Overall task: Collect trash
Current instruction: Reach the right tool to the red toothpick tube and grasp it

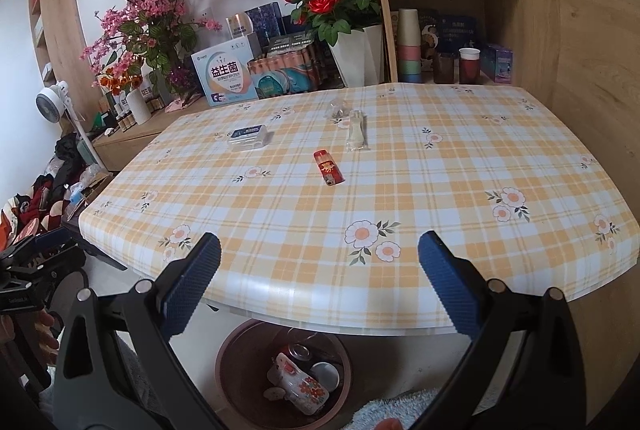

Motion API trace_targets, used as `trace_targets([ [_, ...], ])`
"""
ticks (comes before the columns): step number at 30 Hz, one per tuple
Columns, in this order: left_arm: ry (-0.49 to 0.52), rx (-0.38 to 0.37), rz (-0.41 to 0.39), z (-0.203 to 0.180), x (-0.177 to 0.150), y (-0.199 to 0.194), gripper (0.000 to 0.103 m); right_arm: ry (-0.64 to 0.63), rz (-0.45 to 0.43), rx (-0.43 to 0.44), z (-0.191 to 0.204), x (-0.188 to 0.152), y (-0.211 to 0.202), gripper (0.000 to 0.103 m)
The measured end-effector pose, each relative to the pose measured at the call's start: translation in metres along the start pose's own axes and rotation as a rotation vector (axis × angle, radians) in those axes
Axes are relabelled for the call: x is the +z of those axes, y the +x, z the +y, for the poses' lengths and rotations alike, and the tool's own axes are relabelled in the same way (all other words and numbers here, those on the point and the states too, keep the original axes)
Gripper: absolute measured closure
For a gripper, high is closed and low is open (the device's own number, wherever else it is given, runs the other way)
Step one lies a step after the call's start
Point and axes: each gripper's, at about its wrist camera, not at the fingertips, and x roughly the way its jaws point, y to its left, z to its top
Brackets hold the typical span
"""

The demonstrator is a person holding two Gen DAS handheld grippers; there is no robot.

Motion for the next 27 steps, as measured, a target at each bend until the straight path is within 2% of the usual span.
trace_targets([
  [8,-0.007,0.023,-0.027,0.009,0.015,-0.011,0.006,0.027,0.023,0.048,-0.001,0.01,0.008,0.006],
  [11,-0.028,0.022,-0.027,0.017,0.015,-0.01,0.006,0.022,0.011,-0.003,0.001,0.013,0.01,0.006],
  [14,-0.051,0.025,-0.009,0.026,0.014,-0.001,0.006,0.016,0.019,-0.009,0.002,0.016,0.016,0.006],
  [18,-0.1,-0.015,0.023,0.038,0.016,0.013,0.006,0.024,0.049,-0.036,-0.004,0.02,0.03,0.006],
  [24,-0.124,-0.034,0.042,0.051,0.036,0.043,0.006,-0.01,0.096,-0.045,-0.011,0.034,0.064,0.006],
  [25,-0.126,-0.037,0.044,0.052,0.039,0.047,0.006,-0.022,0.104,-0.04,-0.011,0.038,0.071,0.008],
  [27,-0.125,-0.052,0.042,0.055,0.048,0.057,0.006,-0.056,0.12,-0.033,-0.012,0.046,0.089,0.018],
])
